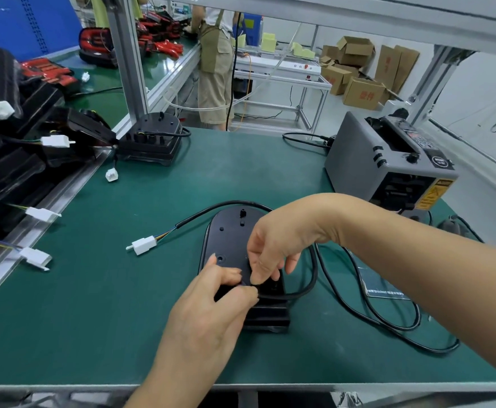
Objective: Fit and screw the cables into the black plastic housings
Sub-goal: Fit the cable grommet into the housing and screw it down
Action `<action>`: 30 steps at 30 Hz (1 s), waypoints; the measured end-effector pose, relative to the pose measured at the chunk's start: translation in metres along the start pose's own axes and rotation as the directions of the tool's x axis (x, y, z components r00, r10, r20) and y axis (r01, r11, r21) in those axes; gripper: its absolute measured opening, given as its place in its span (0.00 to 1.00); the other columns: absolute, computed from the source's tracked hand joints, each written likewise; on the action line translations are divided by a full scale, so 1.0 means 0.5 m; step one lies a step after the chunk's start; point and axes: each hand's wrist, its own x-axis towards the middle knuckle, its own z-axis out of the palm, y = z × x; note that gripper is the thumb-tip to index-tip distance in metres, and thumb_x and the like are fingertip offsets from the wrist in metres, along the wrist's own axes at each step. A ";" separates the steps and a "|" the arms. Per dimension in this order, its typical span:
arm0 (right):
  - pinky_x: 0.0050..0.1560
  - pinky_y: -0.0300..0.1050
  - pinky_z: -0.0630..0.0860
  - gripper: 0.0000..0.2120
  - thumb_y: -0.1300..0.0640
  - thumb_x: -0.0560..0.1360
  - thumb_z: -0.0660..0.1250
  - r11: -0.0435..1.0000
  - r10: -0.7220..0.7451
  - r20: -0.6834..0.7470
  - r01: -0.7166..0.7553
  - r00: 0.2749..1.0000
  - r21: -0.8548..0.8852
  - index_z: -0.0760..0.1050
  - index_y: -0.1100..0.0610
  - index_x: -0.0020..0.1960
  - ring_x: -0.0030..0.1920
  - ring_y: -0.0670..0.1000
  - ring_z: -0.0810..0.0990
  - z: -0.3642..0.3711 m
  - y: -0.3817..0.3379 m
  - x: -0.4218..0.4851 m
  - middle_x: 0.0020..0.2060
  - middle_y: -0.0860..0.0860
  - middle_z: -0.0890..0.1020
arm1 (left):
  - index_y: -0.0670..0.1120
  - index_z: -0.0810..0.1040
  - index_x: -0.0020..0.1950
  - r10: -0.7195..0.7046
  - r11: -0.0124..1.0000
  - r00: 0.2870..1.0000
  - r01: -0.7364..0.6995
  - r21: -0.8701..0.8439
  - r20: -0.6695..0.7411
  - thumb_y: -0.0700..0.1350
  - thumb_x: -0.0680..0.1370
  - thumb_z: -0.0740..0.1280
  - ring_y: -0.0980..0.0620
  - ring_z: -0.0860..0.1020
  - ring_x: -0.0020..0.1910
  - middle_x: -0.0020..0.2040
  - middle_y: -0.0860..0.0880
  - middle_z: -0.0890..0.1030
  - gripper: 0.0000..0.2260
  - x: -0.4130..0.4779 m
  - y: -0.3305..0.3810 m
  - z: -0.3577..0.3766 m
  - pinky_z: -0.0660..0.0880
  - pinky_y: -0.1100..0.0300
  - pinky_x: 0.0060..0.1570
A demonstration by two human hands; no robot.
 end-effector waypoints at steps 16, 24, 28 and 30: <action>0.30 0.35 0.74 0.08 0.52 0.75 0.67 0.939 0.259 -0.687 -0.010 0.679 0.344 0.77 0.54 0.40 0.27 0.42 0.75 0.058 0.178 -0.162 0.31 0.47 0.79 | 0.54 0.75 0.47 0.000 0.998 1.000 -0.001 -0.056 -0.012 0.49 0.74 0.62 0.54 0.78 0.50 0.43 0.50 0.77 0.04 0.006 -0.002 0.001 0.69 0.58 0.63; 0.35 0.43 0.77 0.15 0.52 0.76 0.65 0.624 0.761 -0.561 -0.606 0.326 0.493 0.75 0.64 0.39 0.29 0.55 0.81 0.010 0.448 -0.211 0.33 0.58 0.81 | 0.55 0.75 0.46 -0.003 0.999 1.000 0.002 -0.047 -0.020 0.52 0.74 0.62 0.57 0.73 0.59 0.45 0.53 0.77 0.04 0.004 -0.002 0.000 0.74 0.56 0.55; 0.32 0.43 0.78 0.22 0.47 0.73 0.71 0.497 0.864 -0.356 -0.489 0.356 0.717 0.71 0.66 0.51 0.32 0.58 0.82 0.013 0.488 -0.197 0.43 0.61 0.81 | 0.55 0.74 0.46 0.010 0.998 1.000 -0.011 -0.059 -0.022 0.52 0.75 0.61 0.60 0.72 0.58 0.44 0.51 0.77 0.04 0.006 -0.002 0.000 0.72 0.60 0.59; 0.36 0.45 0.76 0.23 0.52 0.72 0.73 0.360 0.864 -0.209 -0.270 0.458 0.893 0.68 0.67 0.54 0.37 0.60 0.79 0.016 0.497 -0.188 0.48 0.62 0.77 | 0.55 0.75 0.46 0.018 0.998 1.000 -0.020 -0.058 -0.024 0.51 0.75 0.61 0.58 0.74 0.57 0.44 0.51 0.77 0.04 0.007 -0.001 0.001 0.72 0.60 0.60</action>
